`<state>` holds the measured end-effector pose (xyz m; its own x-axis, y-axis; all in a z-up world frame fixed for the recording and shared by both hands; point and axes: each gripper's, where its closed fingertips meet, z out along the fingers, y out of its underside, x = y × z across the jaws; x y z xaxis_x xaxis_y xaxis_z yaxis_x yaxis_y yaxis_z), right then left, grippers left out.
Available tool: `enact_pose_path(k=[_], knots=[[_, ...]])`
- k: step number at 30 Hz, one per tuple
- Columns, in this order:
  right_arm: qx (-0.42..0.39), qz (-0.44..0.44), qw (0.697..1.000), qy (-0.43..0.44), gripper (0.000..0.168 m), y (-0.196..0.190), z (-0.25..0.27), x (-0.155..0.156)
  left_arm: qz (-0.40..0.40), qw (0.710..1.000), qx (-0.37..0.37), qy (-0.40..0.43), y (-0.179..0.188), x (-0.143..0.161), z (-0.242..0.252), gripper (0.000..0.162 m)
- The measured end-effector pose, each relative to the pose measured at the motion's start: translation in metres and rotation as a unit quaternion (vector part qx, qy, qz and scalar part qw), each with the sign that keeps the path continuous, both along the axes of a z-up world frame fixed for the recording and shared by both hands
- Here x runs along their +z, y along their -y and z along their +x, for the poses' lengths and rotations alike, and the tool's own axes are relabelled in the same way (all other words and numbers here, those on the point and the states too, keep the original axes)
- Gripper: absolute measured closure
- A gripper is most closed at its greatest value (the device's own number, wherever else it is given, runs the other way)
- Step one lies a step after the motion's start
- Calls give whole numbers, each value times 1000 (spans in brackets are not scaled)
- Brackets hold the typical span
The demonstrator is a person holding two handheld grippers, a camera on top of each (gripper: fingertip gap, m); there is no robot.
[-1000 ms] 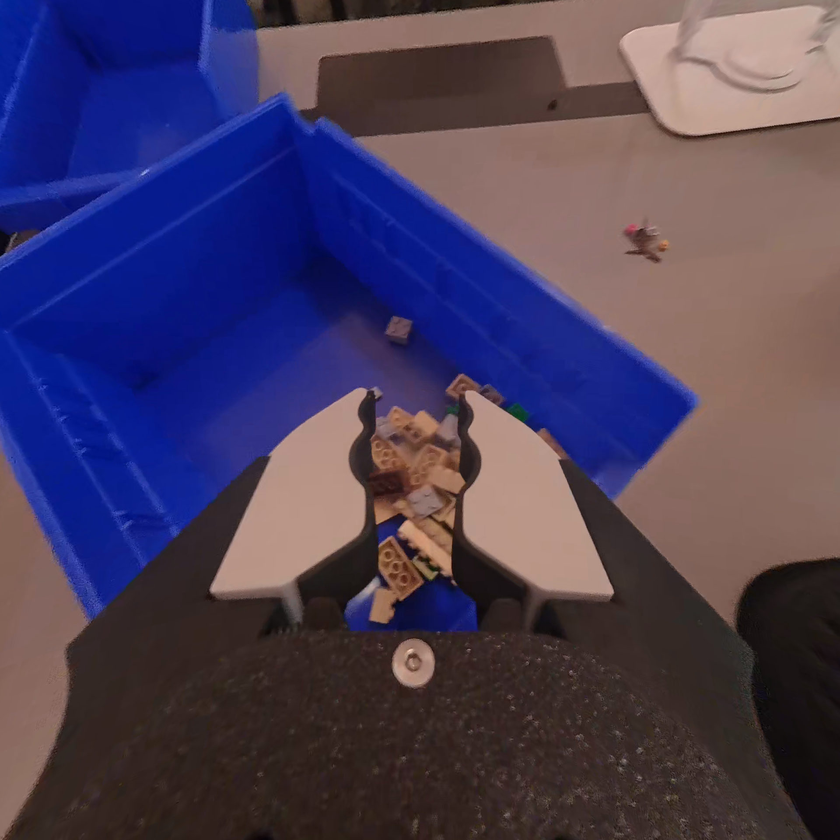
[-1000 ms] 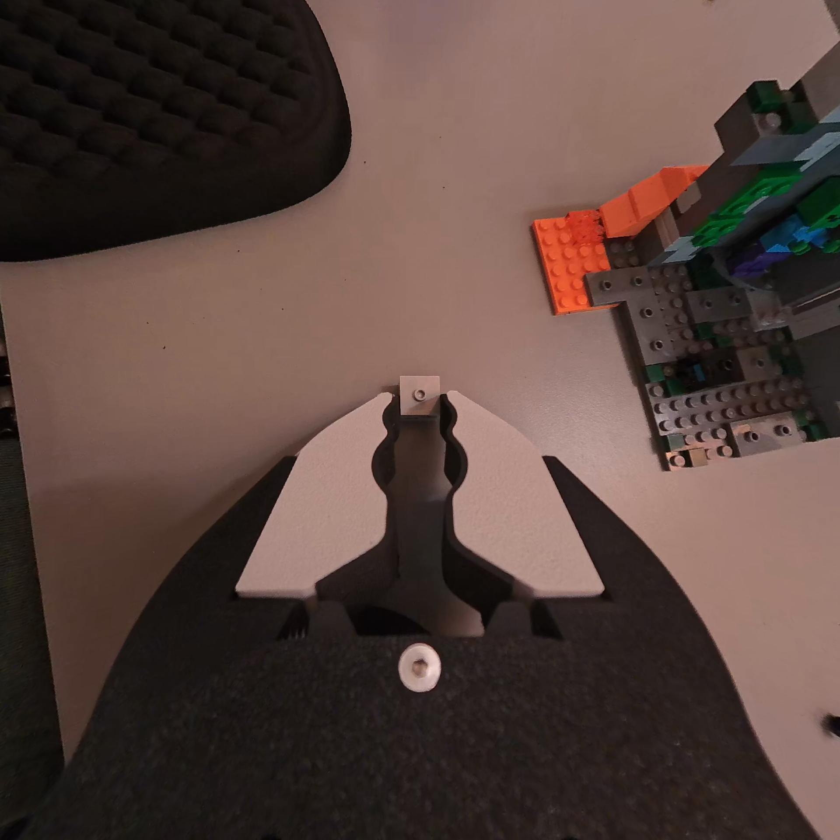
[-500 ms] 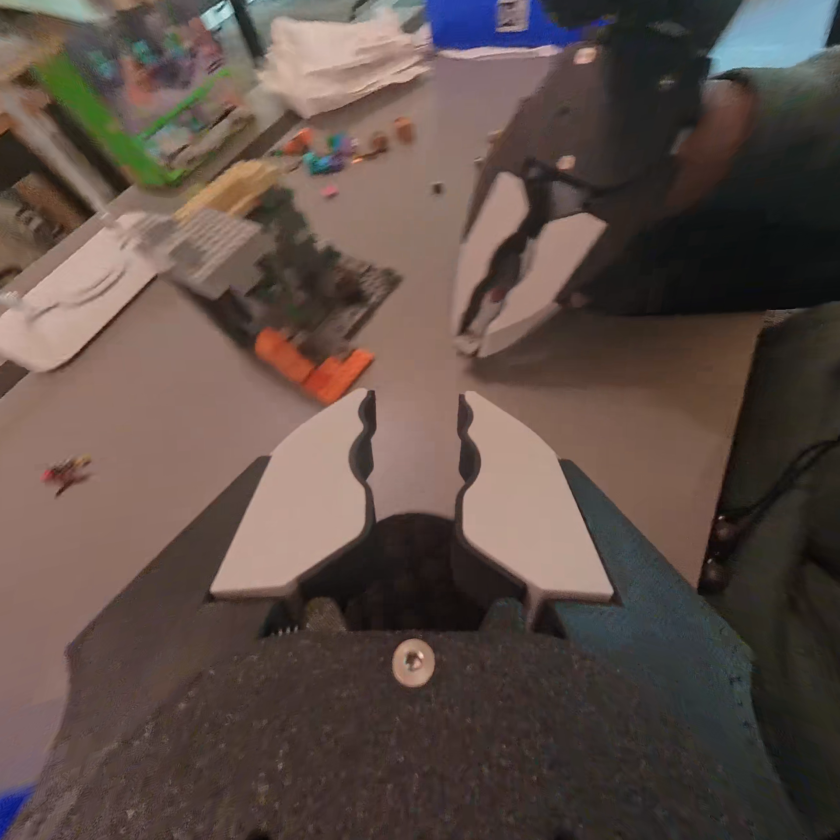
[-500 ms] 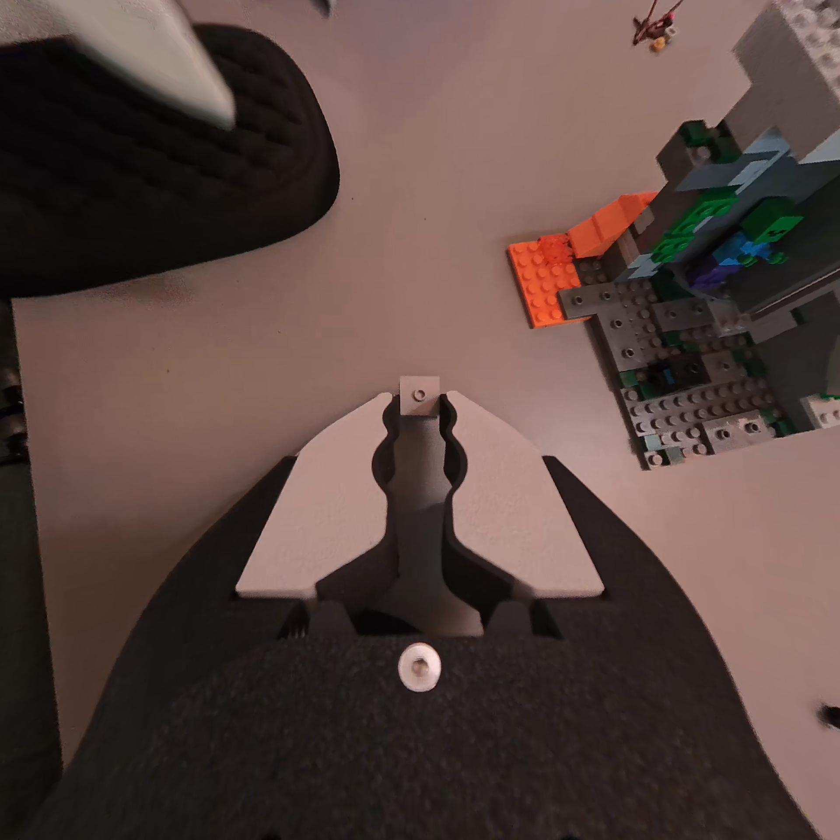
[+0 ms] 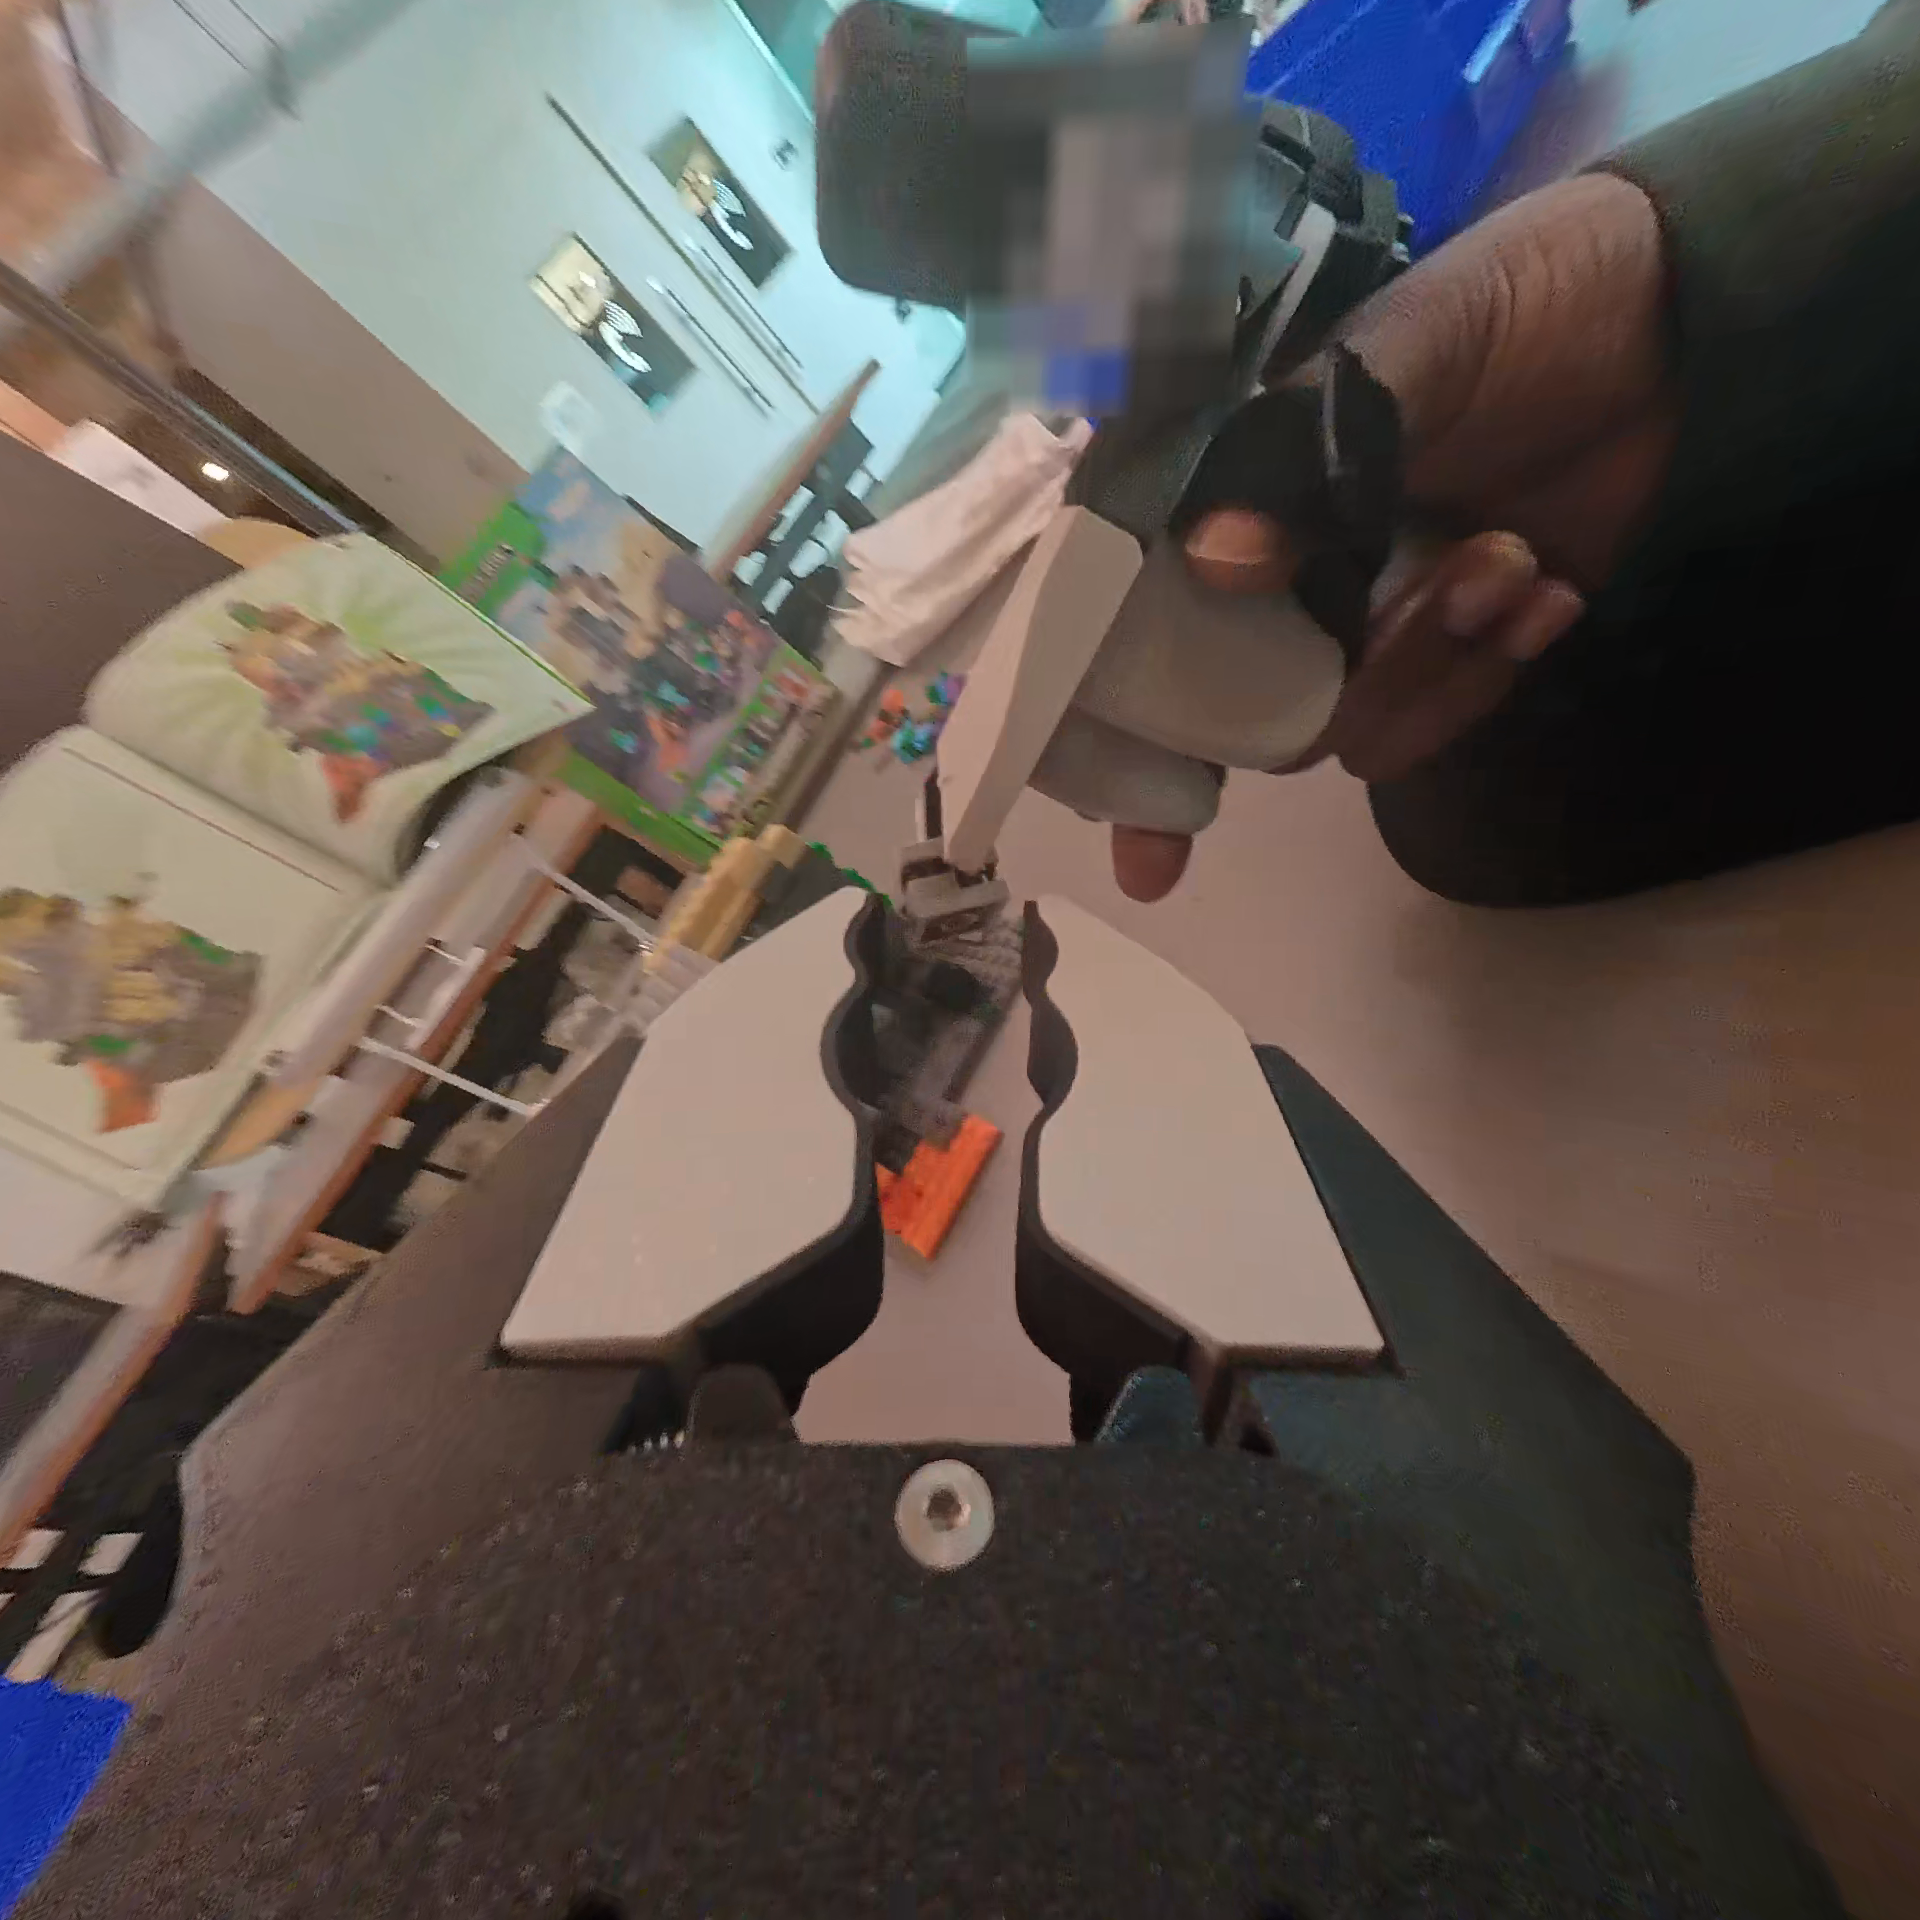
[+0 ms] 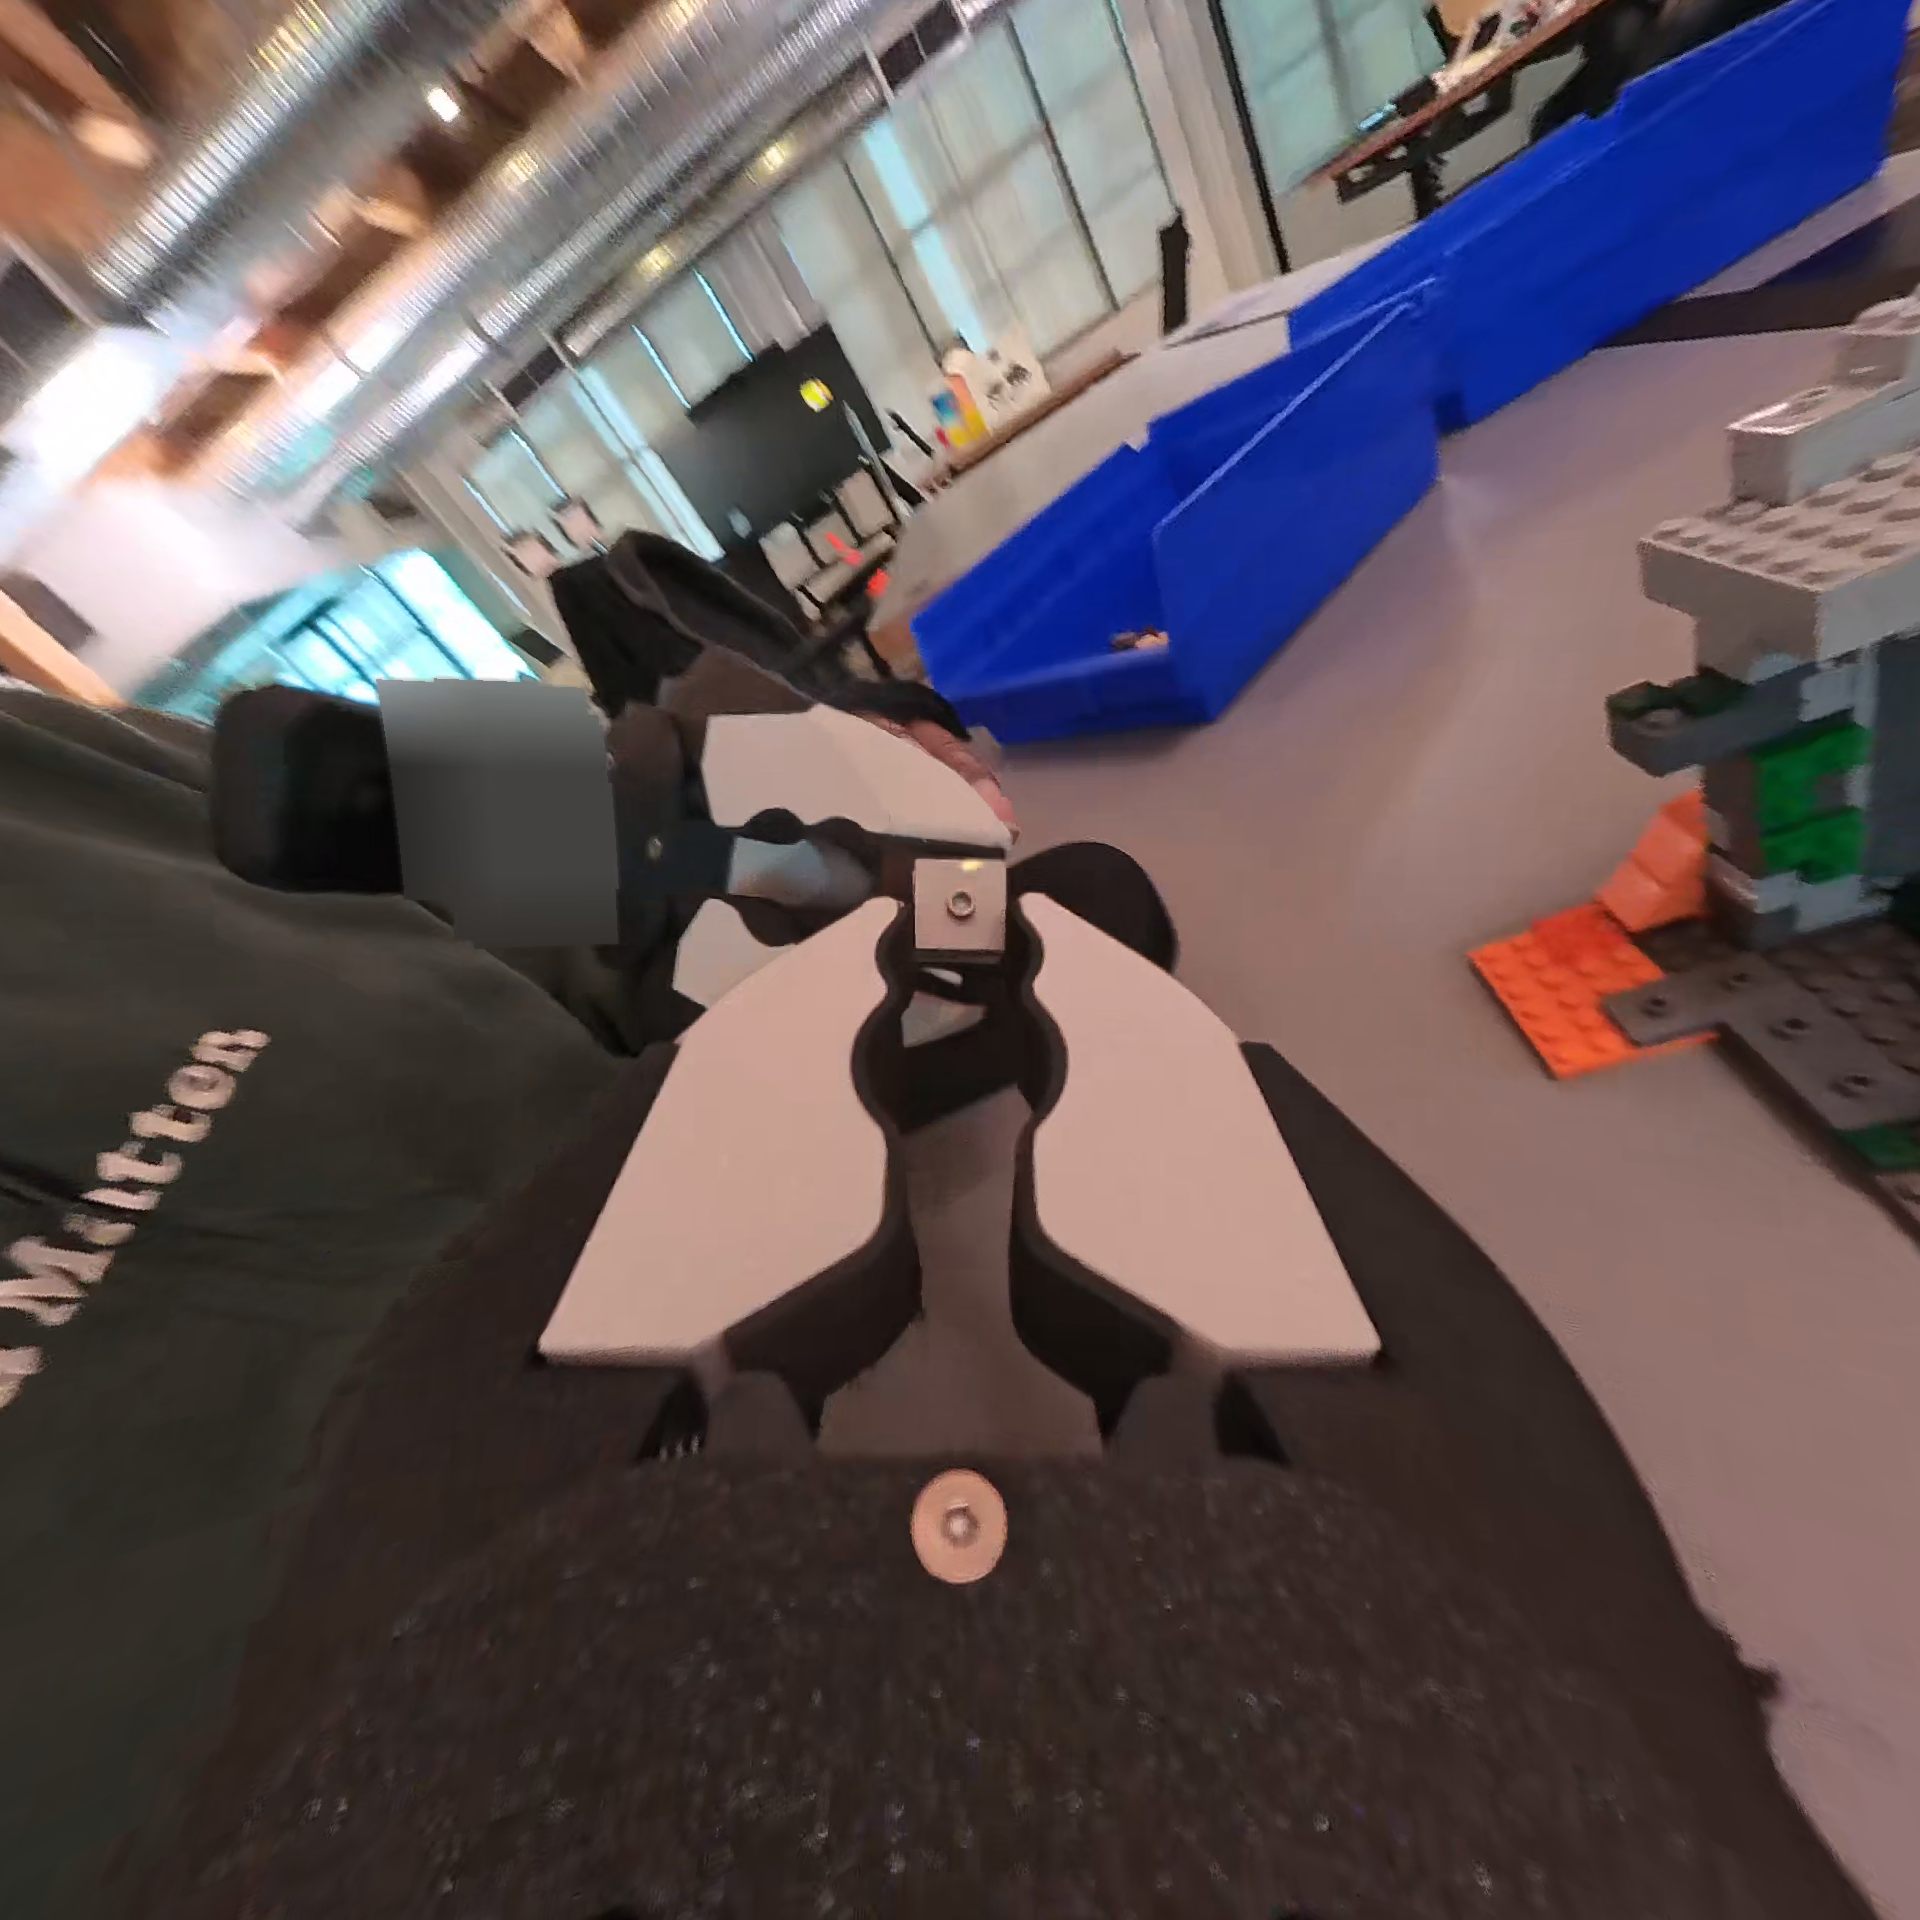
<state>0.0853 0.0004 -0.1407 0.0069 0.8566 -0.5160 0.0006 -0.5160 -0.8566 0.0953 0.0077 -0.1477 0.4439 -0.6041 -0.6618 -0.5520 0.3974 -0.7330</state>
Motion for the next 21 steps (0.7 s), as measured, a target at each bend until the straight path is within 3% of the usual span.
enact_pose_path(k=[7, 17, 21], knots=[[35, -40, 997, -49, 152, 8, -1, 12, 70, 997, 0, -16, 7, 15, 0, 145], [59, 93, 993, 38, 151, 23, -15, 16, 49, 997, -31, -48, 23, 16, -12, 146], [116, 64, 991, 20, 152, 37, -20, 30, 17, 997, -71, -6, 38, 32, -18, 145]])
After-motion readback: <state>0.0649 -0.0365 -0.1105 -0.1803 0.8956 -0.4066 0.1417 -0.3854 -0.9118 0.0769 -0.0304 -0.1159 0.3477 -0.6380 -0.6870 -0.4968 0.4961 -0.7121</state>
